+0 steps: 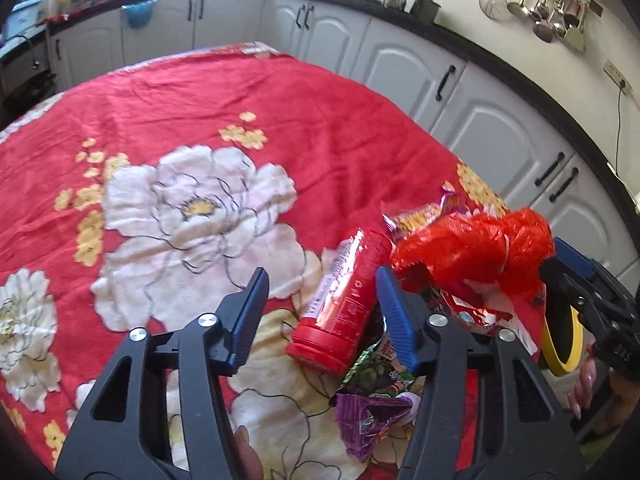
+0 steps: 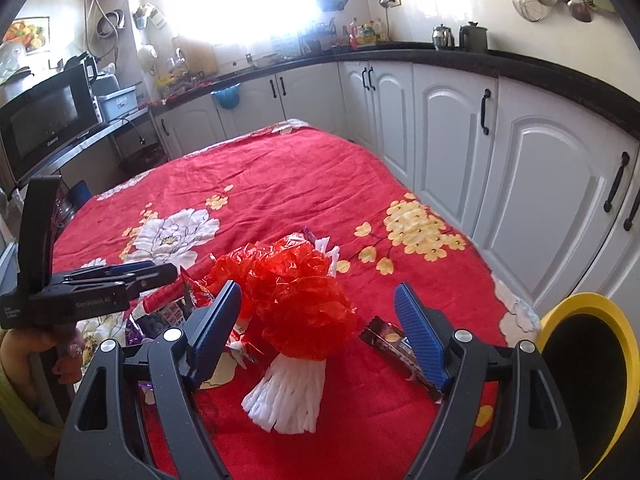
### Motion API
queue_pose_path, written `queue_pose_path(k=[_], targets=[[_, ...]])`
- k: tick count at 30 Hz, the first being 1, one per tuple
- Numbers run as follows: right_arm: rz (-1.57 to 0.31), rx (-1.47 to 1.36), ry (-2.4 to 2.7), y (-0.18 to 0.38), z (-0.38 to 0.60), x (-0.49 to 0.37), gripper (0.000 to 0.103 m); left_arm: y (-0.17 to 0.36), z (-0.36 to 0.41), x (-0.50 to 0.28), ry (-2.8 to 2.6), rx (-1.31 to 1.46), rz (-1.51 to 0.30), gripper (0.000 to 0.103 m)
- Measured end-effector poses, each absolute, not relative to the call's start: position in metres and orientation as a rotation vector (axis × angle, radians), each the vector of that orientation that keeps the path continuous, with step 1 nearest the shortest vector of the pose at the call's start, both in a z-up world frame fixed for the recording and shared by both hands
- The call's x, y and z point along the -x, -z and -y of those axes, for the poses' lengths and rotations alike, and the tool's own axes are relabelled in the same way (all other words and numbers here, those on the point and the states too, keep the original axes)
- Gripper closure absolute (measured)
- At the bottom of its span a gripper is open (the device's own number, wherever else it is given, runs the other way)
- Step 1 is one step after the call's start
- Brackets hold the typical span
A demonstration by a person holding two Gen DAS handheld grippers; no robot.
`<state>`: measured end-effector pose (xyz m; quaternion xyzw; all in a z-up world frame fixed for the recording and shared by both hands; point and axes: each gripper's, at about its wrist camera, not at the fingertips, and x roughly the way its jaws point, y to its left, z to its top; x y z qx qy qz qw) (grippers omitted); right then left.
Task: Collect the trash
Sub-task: 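Grasp the red tube with the left tool while the right tool grasps the red bag, then carry the red tube and red bag over the yellow-rimmed bin with both tools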
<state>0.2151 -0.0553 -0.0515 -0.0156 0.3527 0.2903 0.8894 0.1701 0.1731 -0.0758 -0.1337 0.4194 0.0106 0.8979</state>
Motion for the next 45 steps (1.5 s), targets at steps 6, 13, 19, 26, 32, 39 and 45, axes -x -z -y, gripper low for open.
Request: queue_pose_path(k=[6, 13, 19, 26, 32, 39, 45], targets=[[-0.756, 0.039, -0.645, 0.059, 0.049, -0.214, 0.062, 0.083, -0.168, -0.175, 0.001, 0.266, -0.895, 0.062], [-0.720, 0.021, -0.673, 0.053, 0.050, -0.202, 0.083, 0.091, -0.164, -0.181, 0.024, 0.260, -0.919, 0.069], [-0.691, -0.043, -0.684, 0.041, 0.060, -0.194, 0.087, 0.093, -0.164, -0.182, 0.035, 0.272, -0.917, 0.072], [-0.671, -0.071, -0.664, 0.033, 0.073, -0.186, 0.087, 0.090, -0.170, -0.174, 0.011, 0.302, -0.892, 0.075], [-0.658, -0.092, -0.647, 0.029, 0.086, -0.178, 0.087, 0.081, -0.179, -0.166, -0.026, 0.326, -0.859, 0.076], [-0.646, -0.107, -0.634, 0.026, 0.099, -0.169, 0.087, 0.057, -0.175, -0.157, -0.050, 0.295, -0.794, 0.076], [-0.622, -0.119, -0.616, 0.019, 0.112, -0.162, 0.087, 0.035, -0.158, -0.152, -0.016, 0.272, -0.748, 0.077]])
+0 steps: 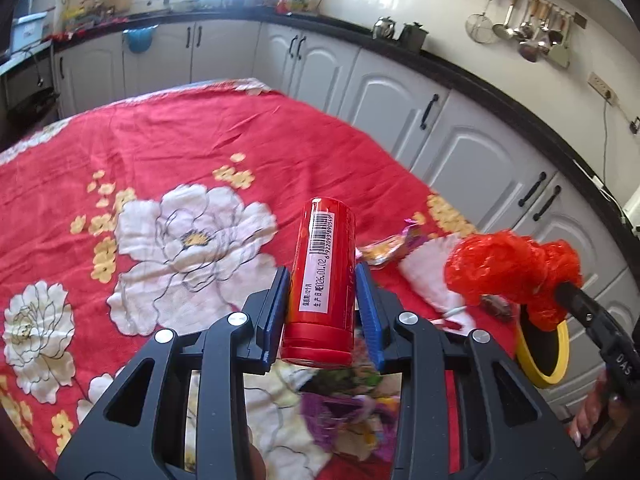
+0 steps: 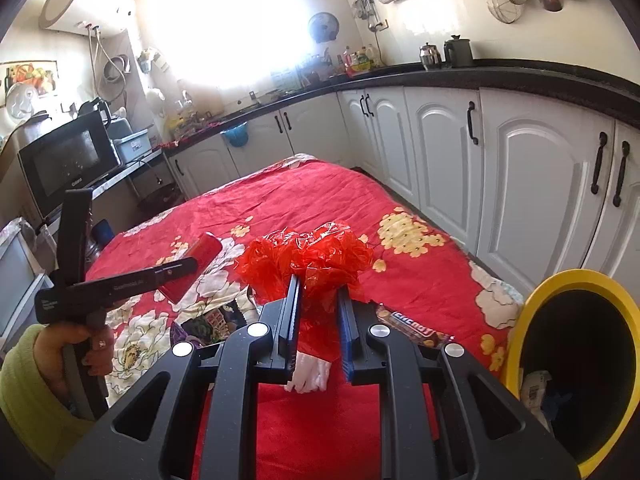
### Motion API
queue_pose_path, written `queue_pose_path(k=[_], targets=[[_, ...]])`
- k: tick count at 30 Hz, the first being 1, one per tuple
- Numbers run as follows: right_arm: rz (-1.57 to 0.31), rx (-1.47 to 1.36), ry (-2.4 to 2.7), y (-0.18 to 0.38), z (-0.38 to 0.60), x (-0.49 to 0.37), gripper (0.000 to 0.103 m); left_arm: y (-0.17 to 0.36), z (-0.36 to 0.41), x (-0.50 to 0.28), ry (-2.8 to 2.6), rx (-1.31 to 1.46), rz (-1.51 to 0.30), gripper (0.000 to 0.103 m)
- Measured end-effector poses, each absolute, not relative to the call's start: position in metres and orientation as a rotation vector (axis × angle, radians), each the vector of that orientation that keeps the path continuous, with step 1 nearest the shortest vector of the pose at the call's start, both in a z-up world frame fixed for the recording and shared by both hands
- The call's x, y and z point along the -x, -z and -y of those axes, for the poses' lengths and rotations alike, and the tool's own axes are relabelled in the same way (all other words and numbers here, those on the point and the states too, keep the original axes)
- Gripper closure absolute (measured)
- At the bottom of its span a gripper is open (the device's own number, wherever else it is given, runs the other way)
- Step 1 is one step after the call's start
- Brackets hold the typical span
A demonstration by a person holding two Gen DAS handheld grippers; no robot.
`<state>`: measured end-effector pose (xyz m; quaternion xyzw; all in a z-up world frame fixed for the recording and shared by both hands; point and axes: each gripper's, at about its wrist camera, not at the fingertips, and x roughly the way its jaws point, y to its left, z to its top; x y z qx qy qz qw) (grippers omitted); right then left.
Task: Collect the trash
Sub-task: 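Carry the red tube and red bag over the yellow-rimmed bin with both tools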
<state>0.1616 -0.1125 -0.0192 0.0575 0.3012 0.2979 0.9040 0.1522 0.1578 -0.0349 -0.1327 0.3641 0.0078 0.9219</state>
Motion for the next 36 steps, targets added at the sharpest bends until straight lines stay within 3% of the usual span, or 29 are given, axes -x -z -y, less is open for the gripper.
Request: queue_pose_path(k=[36], targets=[[-0.525, -0.200, -0.408, -0.006, 0.243, -0.149, 0.087, 0.004, -0.009, -0.155, 0.211, 0.209, -0.683, 0.077]])
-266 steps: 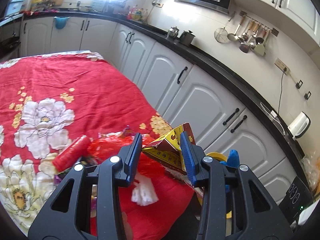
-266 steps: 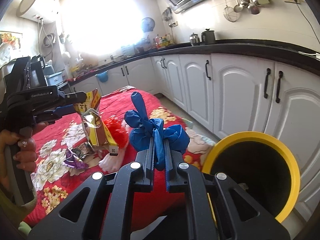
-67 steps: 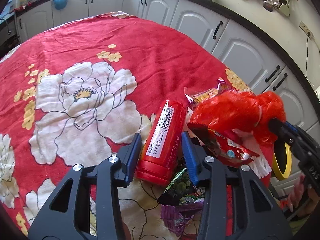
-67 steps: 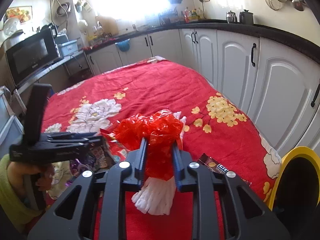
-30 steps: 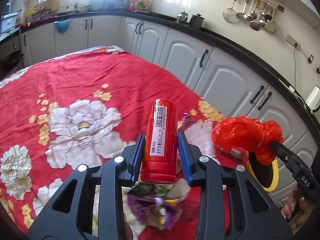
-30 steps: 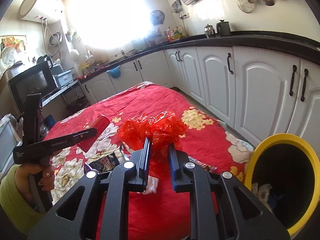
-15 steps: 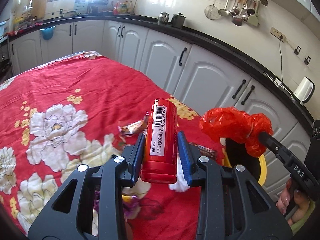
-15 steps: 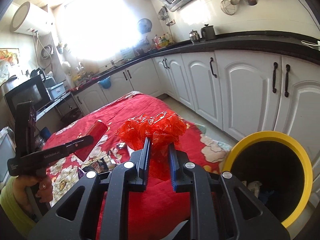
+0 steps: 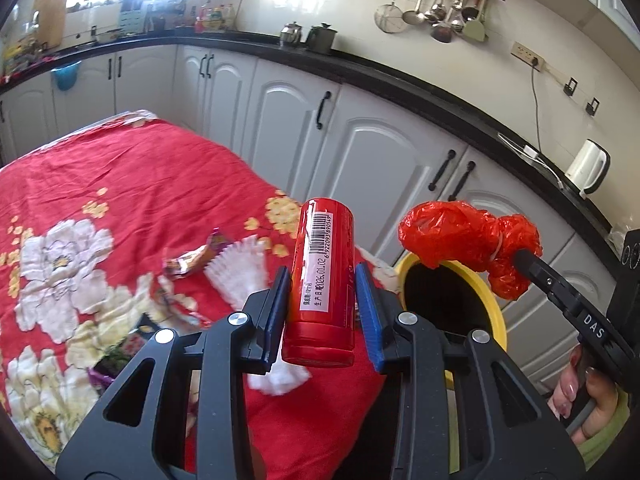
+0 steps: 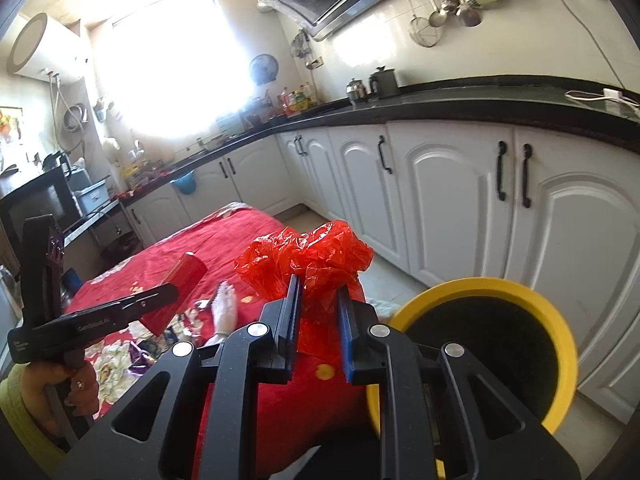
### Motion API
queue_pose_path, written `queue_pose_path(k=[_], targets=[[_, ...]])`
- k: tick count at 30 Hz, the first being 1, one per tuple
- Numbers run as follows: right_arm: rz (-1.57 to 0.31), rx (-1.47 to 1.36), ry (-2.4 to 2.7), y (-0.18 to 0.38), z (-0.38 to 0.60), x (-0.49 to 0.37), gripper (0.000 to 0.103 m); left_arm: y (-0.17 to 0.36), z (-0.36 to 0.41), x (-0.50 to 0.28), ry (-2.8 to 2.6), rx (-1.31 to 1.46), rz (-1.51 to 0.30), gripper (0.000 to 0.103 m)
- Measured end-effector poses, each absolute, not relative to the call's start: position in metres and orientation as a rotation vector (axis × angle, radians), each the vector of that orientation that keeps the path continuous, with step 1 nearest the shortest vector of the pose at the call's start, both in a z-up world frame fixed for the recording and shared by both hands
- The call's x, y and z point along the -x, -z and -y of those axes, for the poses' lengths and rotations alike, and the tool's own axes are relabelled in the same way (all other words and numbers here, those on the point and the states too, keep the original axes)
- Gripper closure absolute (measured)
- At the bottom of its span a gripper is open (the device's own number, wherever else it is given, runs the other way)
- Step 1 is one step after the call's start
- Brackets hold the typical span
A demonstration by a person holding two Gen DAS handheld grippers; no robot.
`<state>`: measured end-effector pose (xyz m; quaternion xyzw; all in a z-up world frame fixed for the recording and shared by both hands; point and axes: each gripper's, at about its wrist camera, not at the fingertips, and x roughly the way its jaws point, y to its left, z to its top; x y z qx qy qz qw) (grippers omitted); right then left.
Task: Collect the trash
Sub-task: 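Carry the red tube and red bag over the yellow-rimmed bin with both tools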
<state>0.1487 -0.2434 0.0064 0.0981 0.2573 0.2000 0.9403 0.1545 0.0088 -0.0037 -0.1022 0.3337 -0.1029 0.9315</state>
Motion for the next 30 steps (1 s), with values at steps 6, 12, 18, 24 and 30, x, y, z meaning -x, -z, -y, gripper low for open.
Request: queue_pose_path(k=[6, 12, 18, 24, 30], targets=[[-0.500, -0.209, -0.368, -0.011, 0.273, -0.149, 0.087, 0.000, 0.017, -0.159, 0.242, 0.191, -0.679, 0.077], [-0.491, -0.218, -0.328, -0.010, 0.299, -0.148, 0.087, -0.003, 0.043, -0.164, 0.271, 0.168, -0.677, 0.077], [-0.499, -0.220, -0.300, -0.004, 0.317, -0.146, 0.087, -0.003, 0.069, -0.168, 0.295, 0.147, -0.679, 0.077], [-0.513, -0.229, -0.260, 0.006, 0.332, -0.142, 0.087, 0.000, 0.095, -0.171, 0.325, 0.127, -0.684, 0.077], [-0.529, -0.236, -0.229, 0.019, 0.347, -0.141, 0.087, 0.008, 0.118, -0.176, 0.358, 0.108, -0.701, 0.077]])
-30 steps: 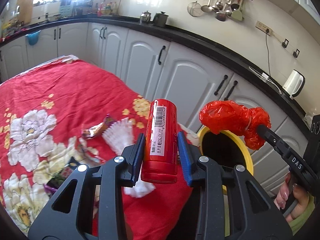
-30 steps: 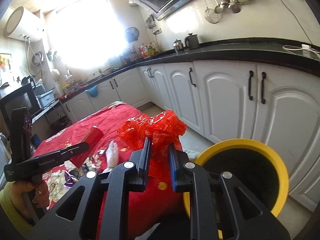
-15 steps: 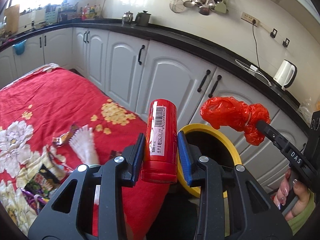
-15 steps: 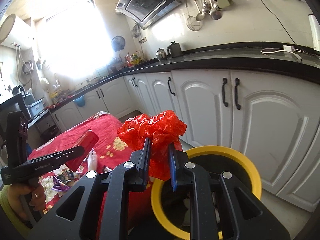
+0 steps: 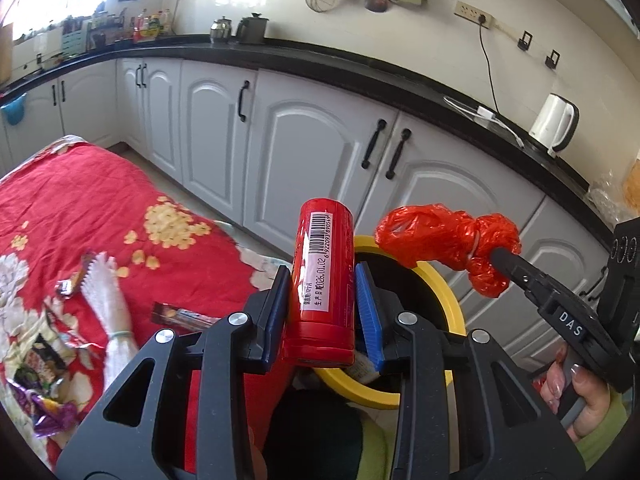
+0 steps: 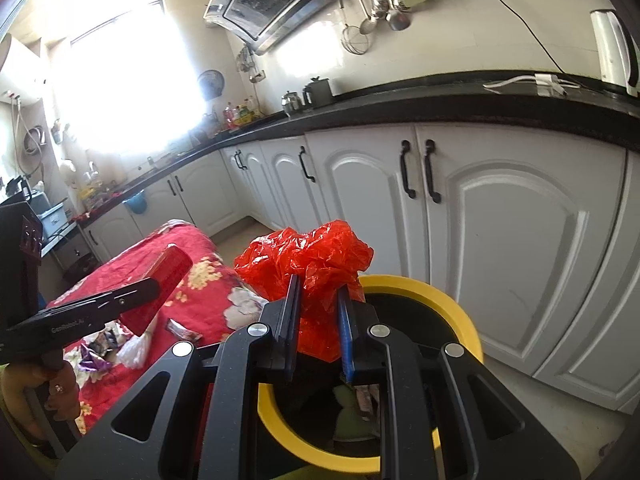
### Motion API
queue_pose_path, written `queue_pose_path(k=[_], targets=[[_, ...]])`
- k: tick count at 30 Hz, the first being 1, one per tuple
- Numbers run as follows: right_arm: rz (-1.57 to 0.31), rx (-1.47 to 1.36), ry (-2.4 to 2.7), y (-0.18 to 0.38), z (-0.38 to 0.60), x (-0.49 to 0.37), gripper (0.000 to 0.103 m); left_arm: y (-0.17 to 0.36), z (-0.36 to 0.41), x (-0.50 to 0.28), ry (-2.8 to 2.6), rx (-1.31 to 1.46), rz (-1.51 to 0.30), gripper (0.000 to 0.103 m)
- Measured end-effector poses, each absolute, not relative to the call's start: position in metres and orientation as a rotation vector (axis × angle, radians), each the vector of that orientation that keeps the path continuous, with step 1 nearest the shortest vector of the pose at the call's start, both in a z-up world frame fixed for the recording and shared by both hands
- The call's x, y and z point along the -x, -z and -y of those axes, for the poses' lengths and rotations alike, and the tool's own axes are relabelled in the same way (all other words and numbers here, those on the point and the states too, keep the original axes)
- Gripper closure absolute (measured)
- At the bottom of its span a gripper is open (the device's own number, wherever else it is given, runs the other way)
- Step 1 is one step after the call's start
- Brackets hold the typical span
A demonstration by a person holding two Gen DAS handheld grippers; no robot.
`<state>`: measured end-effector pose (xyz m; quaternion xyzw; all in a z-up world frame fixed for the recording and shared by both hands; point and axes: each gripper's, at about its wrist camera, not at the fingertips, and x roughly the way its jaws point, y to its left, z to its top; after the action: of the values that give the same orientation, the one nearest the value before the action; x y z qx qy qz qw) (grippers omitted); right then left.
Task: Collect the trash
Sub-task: 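Carry the red tube and red bag over the yellow-rimmed bin with both tools, then open both tools to drop the tube and bag into the bin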
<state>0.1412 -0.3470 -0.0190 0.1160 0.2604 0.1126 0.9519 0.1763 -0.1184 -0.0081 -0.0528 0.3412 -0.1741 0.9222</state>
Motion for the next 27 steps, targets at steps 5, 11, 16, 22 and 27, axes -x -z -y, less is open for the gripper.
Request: queue_pose_path(k=[5, 11, 16, 22, 27], targets=[[-0.551, -0.233, -0.203, 0.031, 0.356, -0.143, 0.087, 0.017, 0.135, -0.180, 0.384, 0.100, -0.718, 0.077], [-0.578, -0.230, -0.165, 0.044, 0.365, -0.145, 0.087, 0.030, 0.154, -0.185, 0.417, 0.092, -0.744, 0.077], [-0.603, -0.235, -0.142, 0.056, 0.372, -0.149, 0.087, 0.041, 0.166, -0.190, 0.443, 0.092, -0.771, 0.077], [-0.632, -0.246, -0.132, 0.067, 0.375, -0.153, 0.087, 0.055, 0.176, -0.198, 0.463, 0.099, -0.805, 0.077], [-0.648, -0.254, -0.129, 0.072, 0.378, -0.157, 0.085, 0.066, 0.183, -0.203, 0.476, 0.102, -0.832, 0.077]])
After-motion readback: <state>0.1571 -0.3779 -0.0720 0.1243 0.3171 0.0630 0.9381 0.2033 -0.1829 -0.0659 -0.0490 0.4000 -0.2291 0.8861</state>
